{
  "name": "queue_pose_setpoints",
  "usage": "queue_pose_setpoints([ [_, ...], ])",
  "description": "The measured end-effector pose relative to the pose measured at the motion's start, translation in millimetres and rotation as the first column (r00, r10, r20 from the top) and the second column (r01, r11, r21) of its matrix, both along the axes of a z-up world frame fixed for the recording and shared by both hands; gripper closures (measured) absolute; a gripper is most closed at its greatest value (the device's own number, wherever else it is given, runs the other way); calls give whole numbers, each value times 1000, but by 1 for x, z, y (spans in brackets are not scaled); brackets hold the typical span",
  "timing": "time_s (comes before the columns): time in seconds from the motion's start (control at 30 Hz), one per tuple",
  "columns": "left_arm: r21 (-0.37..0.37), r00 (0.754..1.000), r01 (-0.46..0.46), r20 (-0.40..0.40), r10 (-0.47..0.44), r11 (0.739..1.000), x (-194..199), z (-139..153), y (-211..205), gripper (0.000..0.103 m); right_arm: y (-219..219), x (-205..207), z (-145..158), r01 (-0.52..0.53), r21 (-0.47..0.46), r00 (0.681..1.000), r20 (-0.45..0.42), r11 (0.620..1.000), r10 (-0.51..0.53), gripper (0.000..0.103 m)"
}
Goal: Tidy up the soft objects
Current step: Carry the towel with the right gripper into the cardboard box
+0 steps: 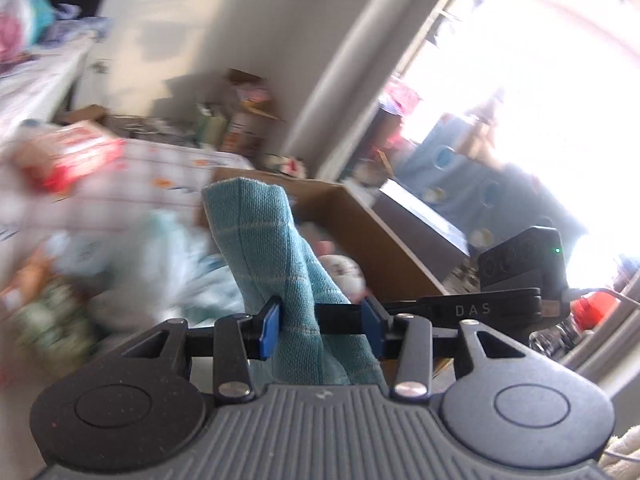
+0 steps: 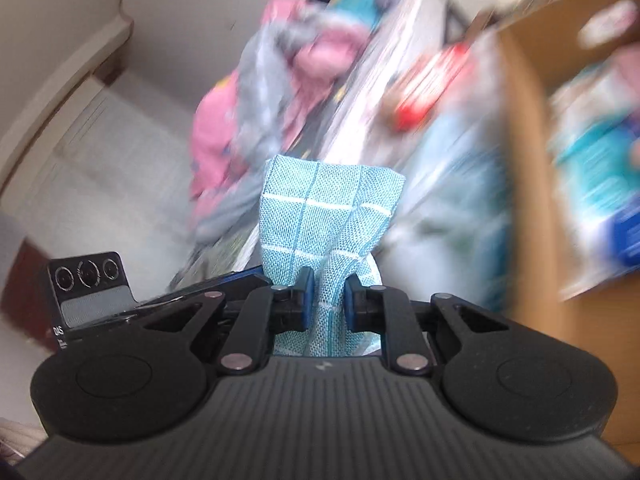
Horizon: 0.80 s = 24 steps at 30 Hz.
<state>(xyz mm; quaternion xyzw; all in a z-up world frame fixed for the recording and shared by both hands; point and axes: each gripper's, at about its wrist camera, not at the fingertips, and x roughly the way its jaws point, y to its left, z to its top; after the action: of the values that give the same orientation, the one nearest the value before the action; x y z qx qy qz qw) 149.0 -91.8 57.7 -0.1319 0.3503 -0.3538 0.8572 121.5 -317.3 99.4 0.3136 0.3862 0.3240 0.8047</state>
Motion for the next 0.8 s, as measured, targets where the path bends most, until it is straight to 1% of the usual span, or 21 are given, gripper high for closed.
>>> queue_pose_setpoints([
  [0.07, -16, 997, 71, -10, -71, 997, 22, -1, -41, 60, -38, 1, 8, 75, -57, 997, 6, 996, -75, 89],
  [0.17, -23, 988, 153, -24, -153, 988, 53, -8, -102, 60, -90, 6, 16, 175, -163, 984, 15, 971, -175, 90],
  [0.23, 0, 984, 180, -20, -180, 984, 67, -15, -141, 60, -122, 12, 14, 226, -237, 973, 11, 945, -230, 91],
  [0.27, 14, 980, 199, -18, -199, 980, 73, -19, -159, 60, -134, 16, 11, 247, -285, 967, 13, 926, -254, 92],
  [0.3, 24, 976, 216, -28, -215, 976, 80, -24, -176, 60, -143, 19, 9, 267, -349, 960, 18, 898, -279, 92],
  [0.37, 35, 968, 241, -84, -237, 970, 94, -40, -202, 60, -153, 26, 4, 290, -489, 952, 55, 823, -303, 93],
  [0.43, 49, 960, 253, -136, -244, 966, 108, -58, -219, 60, -158, 34, -4, 290, -607, 948, 78, 740, -308, 93],
  [0.47, 65, 958, 255, -151, -243, 965, 114, -65, -226, 60, -158, 39, -9, 285, -649, 948, 83, 706, -307, 93],
  [0.5, 86, 960, 239, -167, -222, 967, 120, -72, -230, 60, -159, 41, -14, 277, -693, 949, 88, 666, -303, 94],
  [0.53, 98, 960, 229, -187, -209, 968, 126, -78, -233, 60, -154, 45, -19, 270, -740, 950, 102, 616, -295, 94],
  [0.57, 91, 955, 231, -212, -208, 969, 134, -84, -232, 59, -149, 49, -24, 265, -781, 952, 119, 566, -281, 94],
  [0.6, 81, 949, 223, -246, -197, 971, 140, -91, -231, 59, -139, 53, -27, 259, -816, 955, 137, 517, -263, 94],
  [0.67, 71, 941, 195, -293, -167, 978, 151, -100, -225, 60, -127, 56, -32, 252, -864, 960, 165, 437, -228, 94],
  [0.7, 61, 942, 184, -296, -158, 981, 154, -101, -223, 60, -122, 57, -35, 251, -882, 961, 178, 399, -213, 94],
  [0.8, 66, 949, 154, -286, -129, 986, 155, -95, -210, 58, -110, 58, -43, 243, -920, 966, 200, 309, -164, 94],
])
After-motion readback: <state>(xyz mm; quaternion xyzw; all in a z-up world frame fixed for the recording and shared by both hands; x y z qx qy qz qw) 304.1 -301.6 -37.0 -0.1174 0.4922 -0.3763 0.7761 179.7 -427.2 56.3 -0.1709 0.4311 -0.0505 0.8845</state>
